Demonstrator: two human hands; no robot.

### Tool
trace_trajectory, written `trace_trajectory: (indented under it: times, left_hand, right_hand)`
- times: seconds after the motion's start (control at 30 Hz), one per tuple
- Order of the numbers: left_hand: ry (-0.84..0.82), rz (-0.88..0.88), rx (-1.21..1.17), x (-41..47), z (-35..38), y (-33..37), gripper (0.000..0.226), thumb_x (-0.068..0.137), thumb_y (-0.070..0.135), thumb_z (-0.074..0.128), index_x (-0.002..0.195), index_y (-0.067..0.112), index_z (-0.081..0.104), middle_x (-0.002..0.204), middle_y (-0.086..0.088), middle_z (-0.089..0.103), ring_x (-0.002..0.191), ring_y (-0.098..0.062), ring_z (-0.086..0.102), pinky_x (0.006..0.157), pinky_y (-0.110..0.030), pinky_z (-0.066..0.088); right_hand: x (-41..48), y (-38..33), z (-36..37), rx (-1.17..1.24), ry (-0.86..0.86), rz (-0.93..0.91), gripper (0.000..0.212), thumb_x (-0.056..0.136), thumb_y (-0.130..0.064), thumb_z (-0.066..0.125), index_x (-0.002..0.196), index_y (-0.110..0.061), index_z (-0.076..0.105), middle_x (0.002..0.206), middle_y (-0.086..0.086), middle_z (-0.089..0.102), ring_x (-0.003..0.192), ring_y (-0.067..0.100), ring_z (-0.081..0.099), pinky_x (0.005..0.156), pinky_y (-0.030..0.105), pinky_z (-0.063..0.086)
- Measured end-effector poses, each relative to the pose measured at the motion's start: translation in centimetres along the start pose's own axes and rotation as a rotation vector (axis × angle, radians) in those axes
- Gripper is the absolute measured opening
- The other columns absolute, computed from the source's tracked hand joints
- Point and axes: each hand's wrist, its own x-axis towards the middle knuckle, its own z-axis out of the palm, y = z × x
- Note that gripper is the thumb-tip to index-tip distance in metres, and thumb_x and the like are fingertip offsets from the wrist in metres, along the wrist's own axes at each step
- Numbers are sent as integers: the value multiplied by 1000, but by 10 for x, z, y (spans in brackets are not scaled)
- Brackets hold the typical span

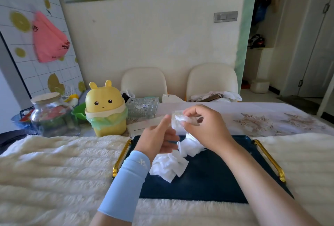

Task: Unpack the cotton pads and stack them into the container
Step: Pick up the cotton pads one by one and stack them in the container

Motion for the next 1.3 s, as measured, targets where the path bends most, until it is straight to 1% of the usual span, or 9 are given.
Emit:
trace_trajectory:
  times: [0.1,0.27,0.4,0.6,0.83,1.0,1.07,1.17,1.3]
  left_hand:
    - [-144,-69,-179,-6,-2,1,54,94,55,53,106,5,72,97,-11,77,91,-26,75,84,-40,59]
    - [-151,-16,-344,-6,-9,-7,27,99,22,57,109,0,70,101,-16,75,89,-26,74,83,-38,60]
    - [-199,-31,-413,-6,-13,-5,31,102,22,50,116,-1,66,103,-15,75,94,-28,74,75,-34,61]
    - [-155,20,-449,-4,-15,-11,12,96,14,62,95,4,69,87,-13,75,74,-20,73,69,-28,61]
    - [-95,127,-330,-2,-23,-10,10,95,9,62,86,7,66,96,-21,73,88,-29,71,76,-39,61]
    - [-135,186,-264,-4,-30,-7,16,93,6,63,77,7,65,85,-17,70,80,-23,67,73,-35,62]
    - [-156,180,-259,-4,-32,-8,15,94,6,62,80,5,64,85,-18,70,79,-24,68,69,-34,61]
    - [-247,154,-313,-5,-35,-9,10,92,5,61,99,-2,63,90,-20,68,83,-30,68,67,-35,61]
    - [-332,145,-376,-6,-36,-10,27,92,7,52,114,-4,62,97,-21,69,86,-32,68,66,-35,60]
  right_hand:
    - [-2,-4,7,-61,-57,-162,15,81,-17,81,85,-25,70,96,-14,70,93,0,63,74,9,42]
    - [-8,-13,9,58,-216,-75,16,85,-32,78,101,-29,75,102,-17,72,100,-4,64,81,9,47]
    - [-8,-17,11,95,-150,-47,5,89,-26,75,89,-31,76,94,-17,75,91,-4,67,77,14,50]
    - [-10,-20,17,157,-183,-12,35,76,-25,85,102,-35,63,100,-11,73,91,7,70,86,36,58]
    - [-3,-24,15,231,-51,163,32,88,-24,75,115,-31,60,91,-5,75,80,10,71,81,29,55]
    - [-3,-24,4,227,-67,224,23,94,-20,65,116,-27,62,89,-2,74,67,2,66,73,22,45]
    - [-4,-27,2,241,-66,190,23,93,-37,61,116,-32,62,98,-7,69,79,-4,62,76,23,42]
    - [-4,-29,6,236,-135,213,52,84,-59,65,131,-41,53,126,-15,58,113,3,58,91,29,45]
    - [-6,-26,5,324,-353,343,71,84,-39,78,146,-30,46,125,-3,67,109,12,66,86,30,51]
